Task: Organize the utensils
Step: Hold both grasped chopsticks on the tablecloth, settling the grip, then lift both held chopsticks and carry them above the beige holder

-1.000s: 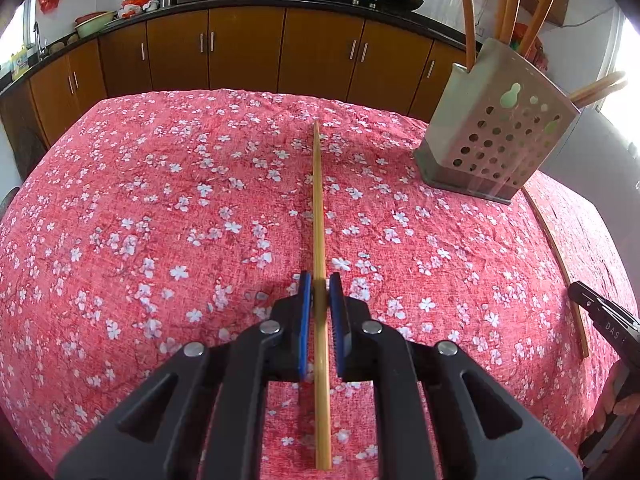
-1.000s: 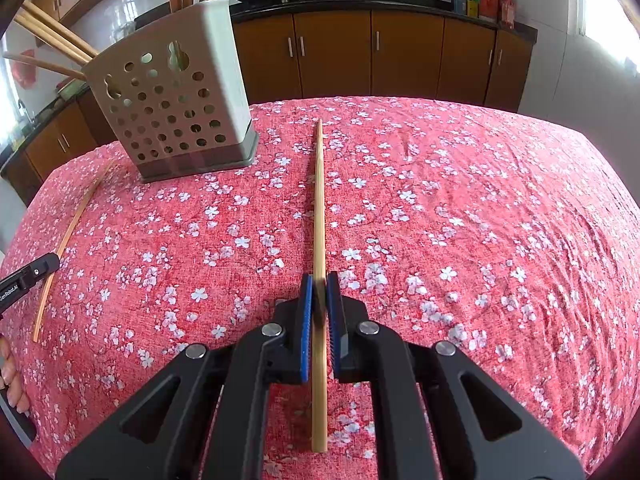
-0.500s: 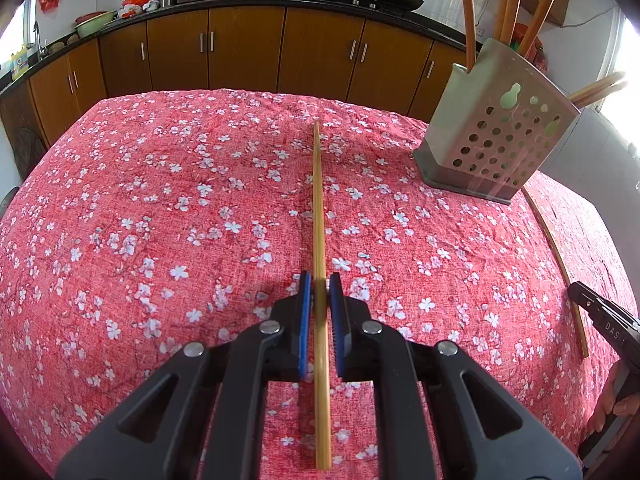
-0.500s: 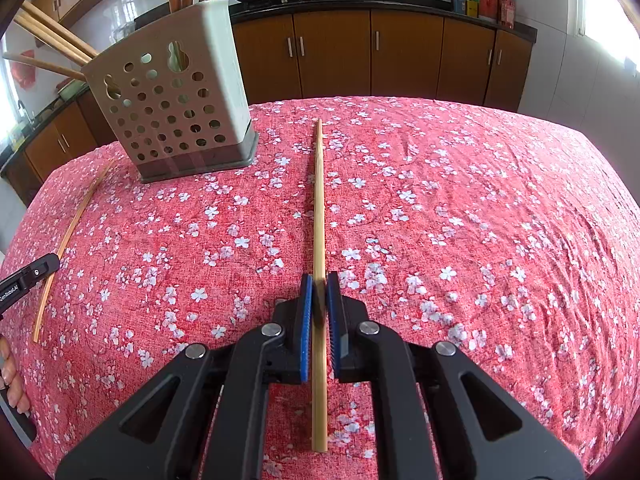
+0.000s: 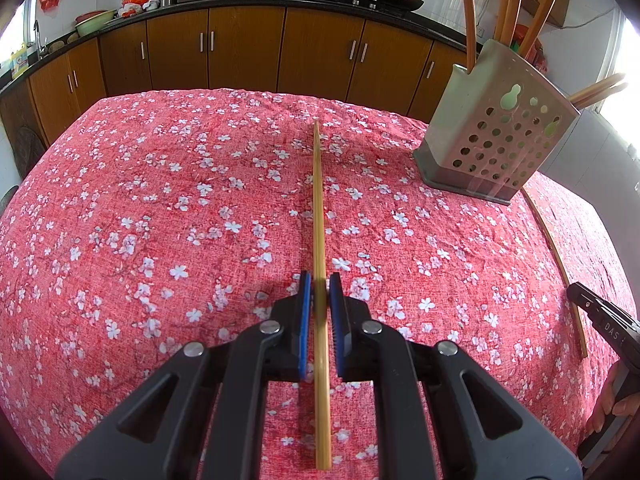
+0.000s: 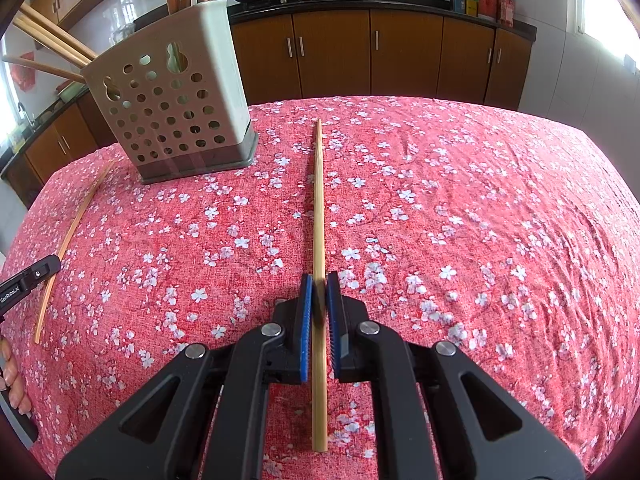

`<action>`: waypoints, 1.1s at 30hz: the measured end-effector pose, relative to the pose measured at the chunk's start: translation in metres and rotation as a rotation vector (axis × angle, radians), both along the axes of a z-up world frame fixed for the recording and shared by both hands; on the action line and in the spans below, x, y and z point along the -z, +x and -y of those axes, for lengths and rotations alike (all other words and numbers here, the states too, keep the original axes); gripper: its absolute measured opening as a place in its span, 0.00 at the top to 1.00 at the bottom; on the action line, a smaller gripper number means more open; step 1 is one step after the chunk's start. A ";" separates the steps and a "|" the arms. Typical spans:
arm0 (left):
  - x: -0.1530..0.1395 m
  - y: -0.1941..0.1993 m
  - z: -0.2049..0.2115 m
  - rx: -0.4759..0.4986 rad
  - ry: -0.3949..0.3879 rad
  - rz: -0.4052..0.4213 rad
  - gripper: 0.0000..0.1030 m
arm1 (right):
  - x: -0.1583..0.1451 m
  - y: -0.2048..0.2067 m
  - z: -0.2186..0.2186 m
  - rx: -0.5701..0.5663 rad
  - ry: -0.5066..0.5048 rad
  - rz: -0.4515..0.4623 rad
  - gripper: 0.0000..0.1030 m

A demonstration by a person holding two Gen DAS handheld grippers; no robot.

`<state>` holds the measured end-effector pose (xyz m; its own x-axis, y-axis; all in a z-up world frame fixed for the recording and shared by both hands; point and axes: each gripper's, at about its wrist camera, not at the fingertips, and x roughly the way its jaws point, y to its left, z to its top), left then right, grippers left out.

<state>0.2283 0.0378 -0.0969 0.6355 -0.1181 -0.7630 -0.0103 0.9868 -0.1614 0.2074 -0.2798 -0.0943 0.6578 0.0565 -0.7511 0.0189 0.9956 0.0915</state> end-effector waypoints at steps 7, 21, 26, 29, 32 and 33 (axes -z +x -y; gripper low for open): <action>0.000 0.000 0.000 0.000 -0.003 0.000 0.89 | 0.000 0.000 0.000 0.001 0.002 0.000 0.91; 0.000 0.000 0.001 -0.001 -0.007 0.000 0.89 | 0.000 0.000 0.001 0.000 0.004 0.000 0.91; -0.001 0.000 0.003 -0.001 -0.012 0.000 0.88 | 0.000 0.000 0.001 0.000 0.005 0.000 0.91; -0.001 0.000 0.002 0.001 -0.001 0.000 0.88 | 0.000 0.000 0.002 0.000 0.013 0.000 0.91; -0.003 -0.005 0.006 0.019 0.035 0.000 0.84 | -0.001 -0.001 0.003 0.001 0.036 0.000 0.91; -0.003 -0.008 0.009 0.024 0.041 0.000 0.82 | -0.001 -0.002 0.003 0.005 0.038 0.000 0.91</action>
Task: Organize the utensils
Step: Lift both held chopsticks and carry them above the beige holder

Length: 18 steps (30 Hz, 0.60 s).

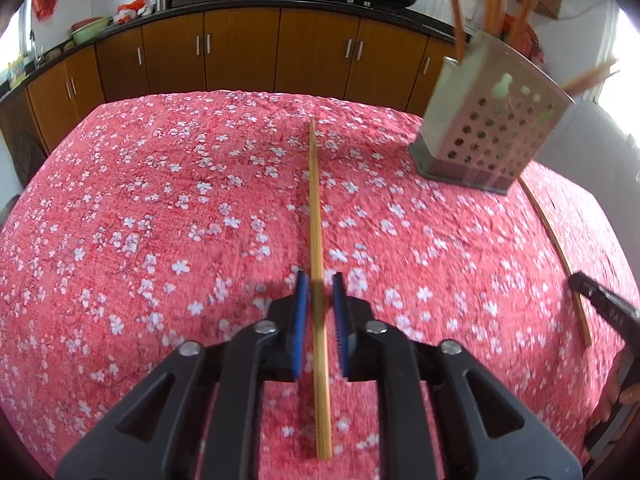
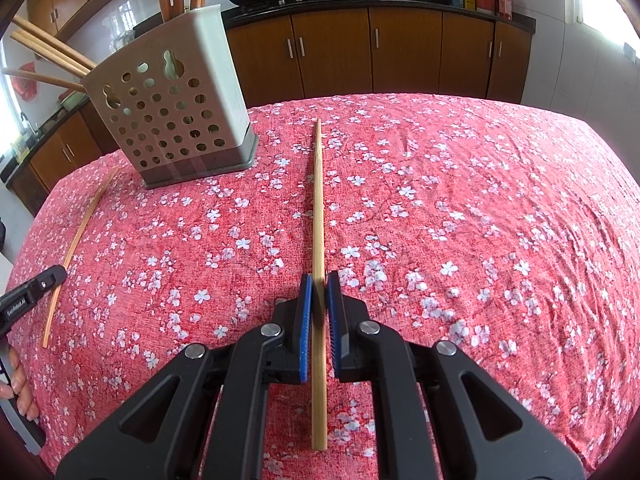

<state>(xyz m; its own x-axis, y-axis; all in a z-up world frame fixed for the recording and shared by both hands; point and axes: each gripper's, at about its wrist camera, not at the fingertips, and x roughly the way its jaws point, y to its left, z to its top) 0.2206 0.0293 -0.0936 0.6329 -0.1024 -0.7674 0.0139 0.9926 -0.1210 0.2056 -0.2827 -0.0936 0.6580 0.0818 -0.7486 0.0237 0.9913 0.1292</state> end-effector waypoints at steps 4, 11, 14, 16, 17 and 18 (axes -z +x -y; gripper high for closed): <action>-0.002 -0.007 0.007 0.008 0.032 -0.001 0.83 | -0.001 -0.003 -0.001 0.003 0.003 0.000 0.92; -0.004 -0.014 0.009 0.012 0.050 0.004 0.93 | -0.009 -0.015 0.006 0.018 0.032 0.036 0.93; -0.017 -0.023 0.009 0.010 0.046 0.042 0.93 | -0.025 -0.024 0.011 0.028 0.037 0.095 0.93; -0.034 -0.029 0.008 0.007 0.034 0.088 0.93 | -0.040 -0.030 0.012 0.035 0.036 0.144 0.93; -0.041 -0.031 0.008 0.006 0.032 0.108 0.93 | -0.049 -0.033 0.012 0.038 0.036 0.172 0.93; -0.049 -0.033 0.008 0.007 0.030 0.131 0.93 | -0.055 -0.035 0.013 0.038 0.037 0.190 0.93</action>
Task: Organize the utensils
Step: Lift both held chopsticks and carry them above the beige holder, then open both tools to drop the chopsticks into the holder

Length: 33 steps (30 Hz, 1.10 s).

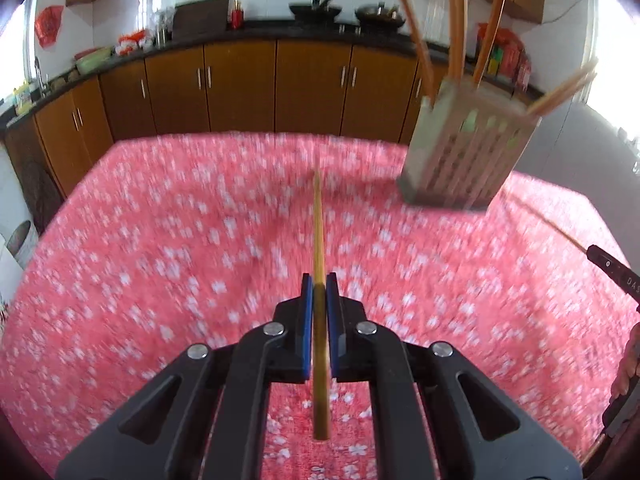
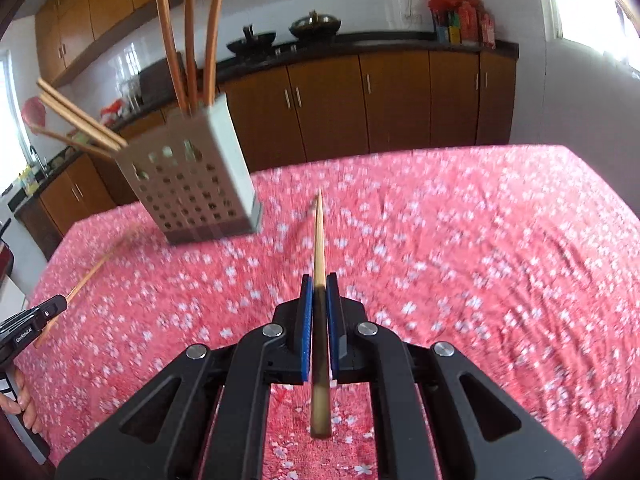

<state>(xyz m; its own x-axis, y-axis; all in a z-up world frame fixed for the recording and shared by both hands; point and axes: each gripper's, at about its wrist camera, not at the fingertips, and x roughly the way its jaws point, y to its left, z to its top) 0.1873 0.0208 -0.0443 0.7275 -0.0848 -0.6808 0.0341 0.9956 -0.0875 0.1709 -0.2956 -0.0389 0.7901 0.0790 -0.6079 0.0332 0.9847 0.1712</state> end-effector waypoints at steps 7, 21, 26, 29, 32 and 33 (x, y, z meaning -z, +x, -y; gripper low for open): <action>-0.065 -0.006 -0.011 0.012 -0.043 0.149 0.93 | -0.042 -0.009 0.002 0.013 0.006 0.128 0.93; -0.132 -0.007 -0.004 0.095 -0.082 0.259 0.93 | -0.100 -0.009 0.000 -0.044 0.041 0.263 0.93; -0.168 -0.010 0.018 0.158 -0.123 0.339 0.93 | -0.142 -0.012 -0.015 -0.110 0.074 0.367 0.93; -0.191 -0.009 0.029 0.184 -0.147 0.395 0.93 | -0.165 -0.014 -0.023 -0.132 0.076 0.442 0.93; -0.214 -0.007 0.040 0.192 -0.167 0.459 0.93 | -0.188 -0.014 -0.030 -0.136 0.087 0.526 0.93; -0.221 -0.005 0.043 0.191 -0.170 0.480 0.93 | -0.195 -0.013 -0.031 -0.136 0.095 0.553 0.93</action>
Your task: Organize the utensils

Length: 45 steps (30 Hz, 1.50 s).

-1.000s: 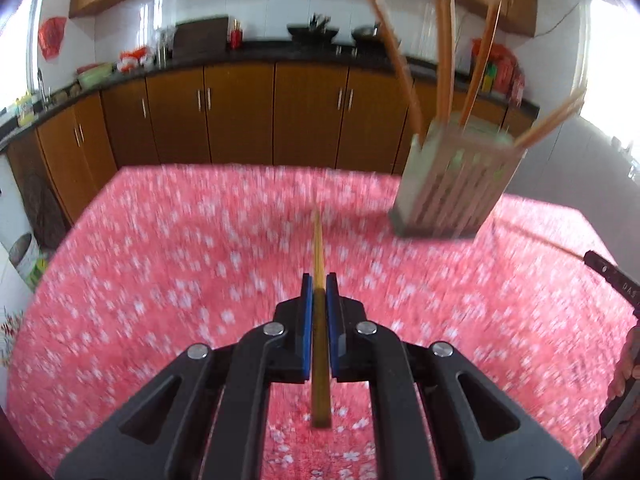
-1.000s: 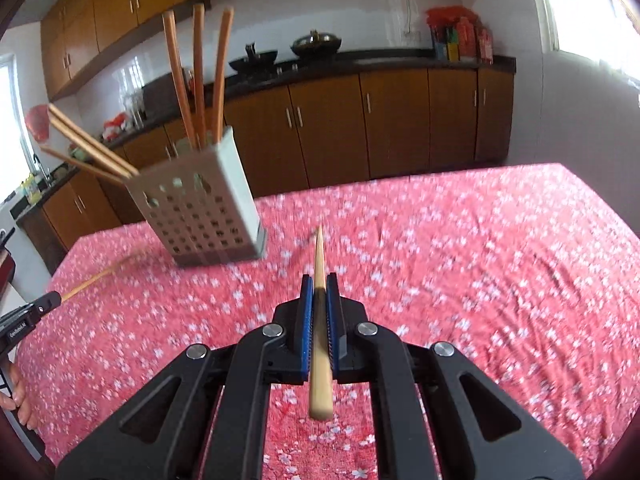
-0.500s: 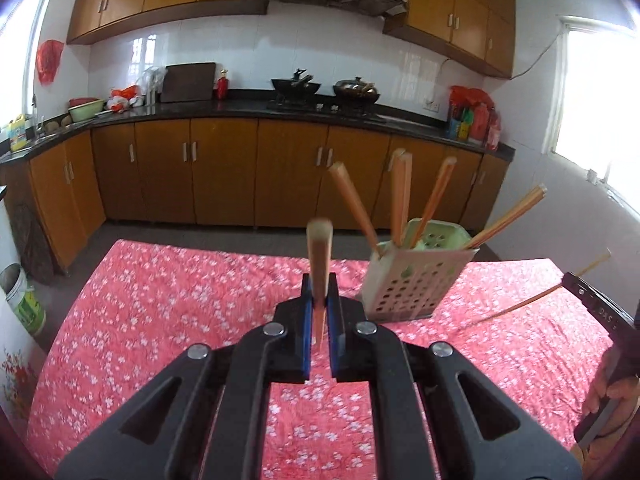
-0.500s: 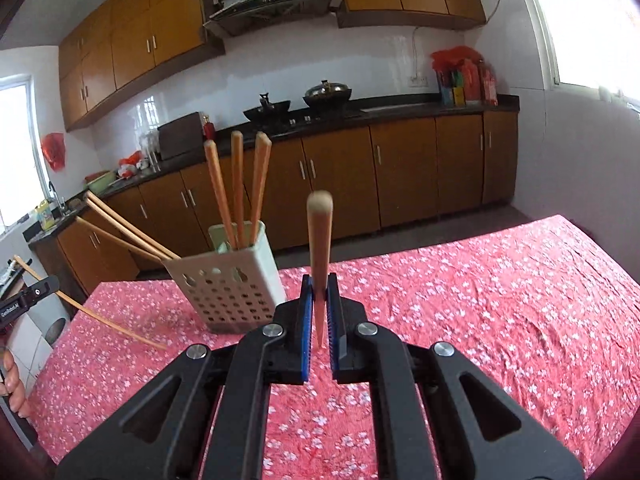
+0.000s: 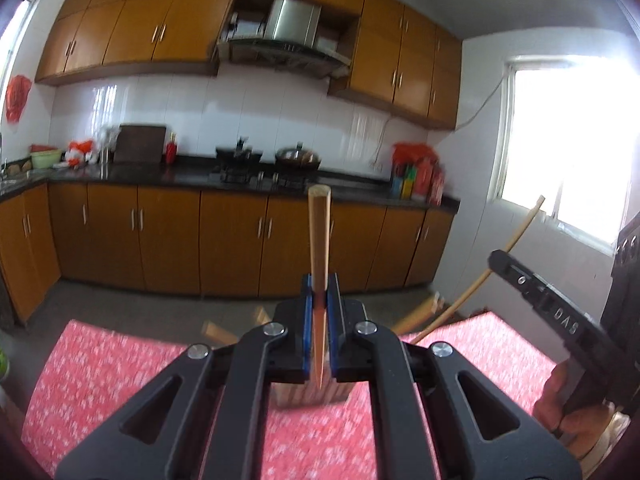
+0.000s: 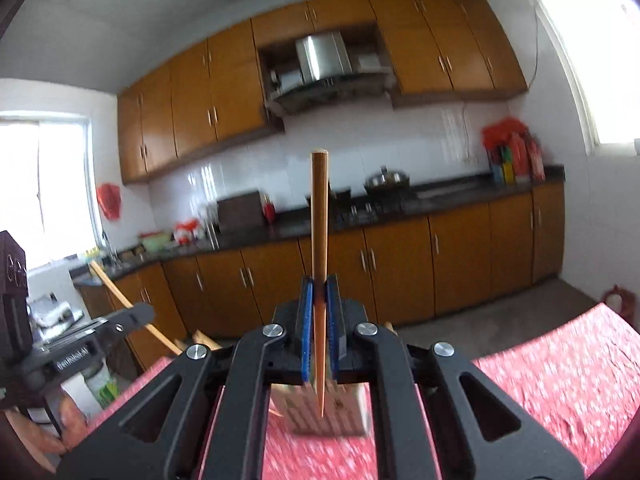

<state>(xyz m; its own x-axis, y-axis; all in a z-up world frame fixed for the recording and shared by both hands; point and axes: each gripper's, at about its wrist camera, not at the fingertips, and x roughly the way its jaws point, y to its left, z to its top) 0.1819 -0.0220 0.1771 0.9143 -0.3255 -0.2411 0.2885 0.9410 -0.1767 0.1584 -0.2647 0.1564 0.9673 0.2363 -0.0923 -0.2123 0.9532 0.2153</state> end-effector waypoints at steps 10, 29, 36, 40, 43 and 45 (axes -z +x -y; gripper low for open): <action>-0.005 0.045 0.016 -0.064 -0.011 0.049 0.93 | 0.010 0.047 -0.007 0.044 -0.026 0.025 0.93; 0.013 0.037 -0.018 -0.122 -0.033 0.028 0.36 | 0.022 0.028 0.014 0.072 -0.034 -0.025 0.38; 0.041 -0.030 -0.044 -0.170 0.014 0.021 0.04 | 0.035 -0.021 0.022 0.104 -0.069 -0.034 0.03; 0.068 -0.062 -0.047 -0.200 0.060 -0.015 0.04 | 0.054 -0.048 0.008 0.146 -0.143 -0.041 0.02; 0.088 -0.083 -0.045 -0.227 0.102 -0.041 0.04 | 0.070 -0.067 -0.005 0.165 -0.196 -0.057 0.02; 0.101 -0.097 -0.042 -0.242 0.129 -0.053 0.04 | 0.082 -0.077 -0.012 0.179 -0.224 -0.075 0.02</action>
